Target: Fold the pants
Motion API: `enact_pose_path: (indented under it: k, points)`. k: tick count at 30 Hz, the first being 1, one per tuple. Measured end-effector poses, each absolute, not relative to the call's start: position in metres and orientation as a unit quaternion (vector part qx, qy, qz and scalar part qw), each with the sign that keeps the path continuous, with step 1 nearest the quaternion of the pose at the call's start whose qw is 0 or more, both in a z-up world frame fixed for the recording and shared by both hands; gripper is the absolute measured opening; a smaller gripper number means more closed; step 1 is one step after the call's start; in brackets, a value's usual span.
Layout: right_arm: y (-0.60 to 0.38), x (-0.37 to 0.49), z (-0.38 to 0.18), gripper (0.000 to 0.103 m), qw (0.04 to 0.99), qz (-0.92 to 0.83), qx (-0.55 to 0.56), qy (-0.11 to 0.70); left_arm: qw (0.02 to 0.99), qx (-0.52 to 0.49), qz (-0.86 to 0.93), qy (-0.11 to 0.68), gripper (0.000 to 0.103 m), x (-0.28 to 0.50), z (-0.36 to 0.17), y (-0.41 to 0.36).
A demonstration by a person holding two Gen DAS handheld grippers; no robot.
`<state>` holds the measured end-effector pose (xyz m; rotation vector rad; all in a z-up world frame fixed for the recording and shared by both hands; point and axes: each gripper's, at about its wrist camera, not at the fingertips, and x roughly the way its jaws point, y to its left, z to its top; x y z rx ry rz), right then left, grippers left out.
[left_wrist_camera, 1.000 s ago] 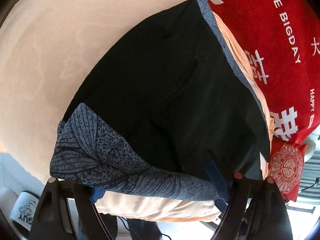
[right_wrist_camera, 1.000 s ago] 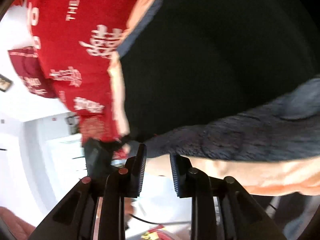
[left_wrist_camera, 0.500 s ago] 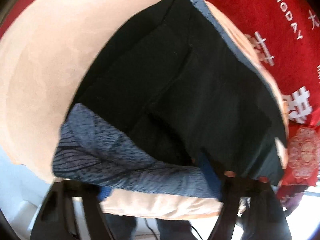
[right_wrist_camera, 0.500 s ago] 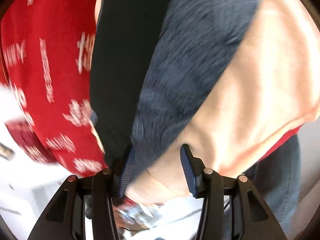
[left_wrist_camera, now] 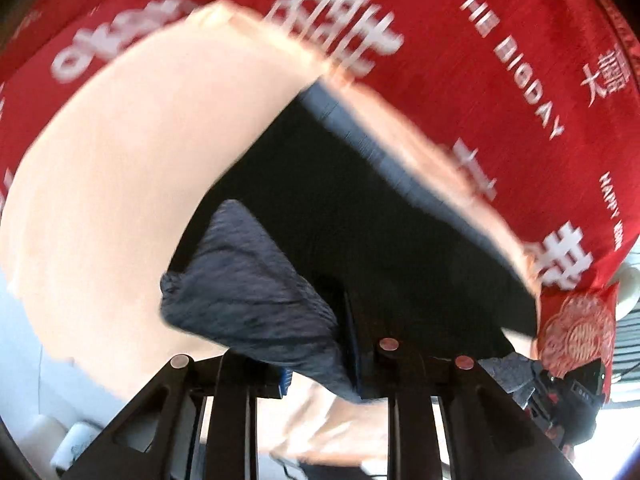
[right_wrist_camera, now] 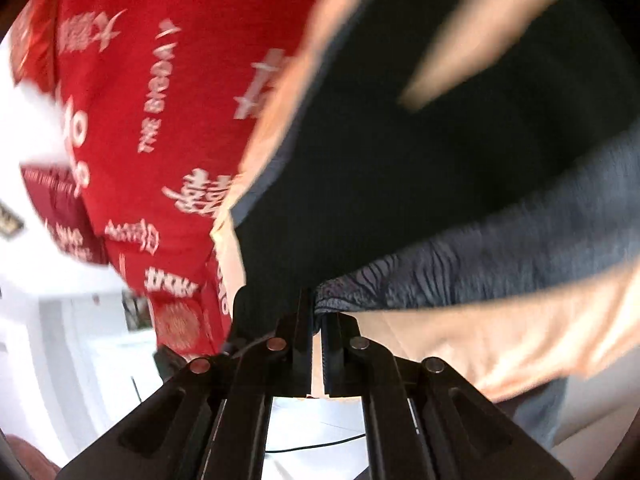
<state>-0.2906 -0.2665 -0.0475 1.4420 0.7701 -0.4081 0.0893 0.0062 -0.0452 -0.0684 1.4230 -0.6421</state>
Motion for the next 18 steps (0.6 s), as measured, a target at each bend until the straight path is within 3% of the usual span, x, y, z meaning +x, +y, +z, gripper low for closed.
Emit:
enact_pose_path:
  k: [4,8,14,18]
  points:
    - [-0.326,-0.238,-0.026,0.004,0.694,-0.158,0.603,0.362,0.741,-0.019,-0.301,0.600,0.023,0.133,-0.037,-0.056]
    - [-0.382,-0.194,-0.038,0.004,0.704,-0.150,0.578,0.386,0.754,0.025,-0.286,0.591,0.024,0.174,-0.073,-0.118]
    - [-0.448,-0.123,-0.100,0.005,0.695,-0.167,0.526,0.460,0.757,0.088,-0.231,0.605,0.028,0.201,-0.151,-0.160]
    - [-0.465,-0.103,-0.145,0.007,0.683,-0.181,0.494,0.506,0.754,0.096,-0.219,0.612,0.030,0.205,-0.148,-0.166]
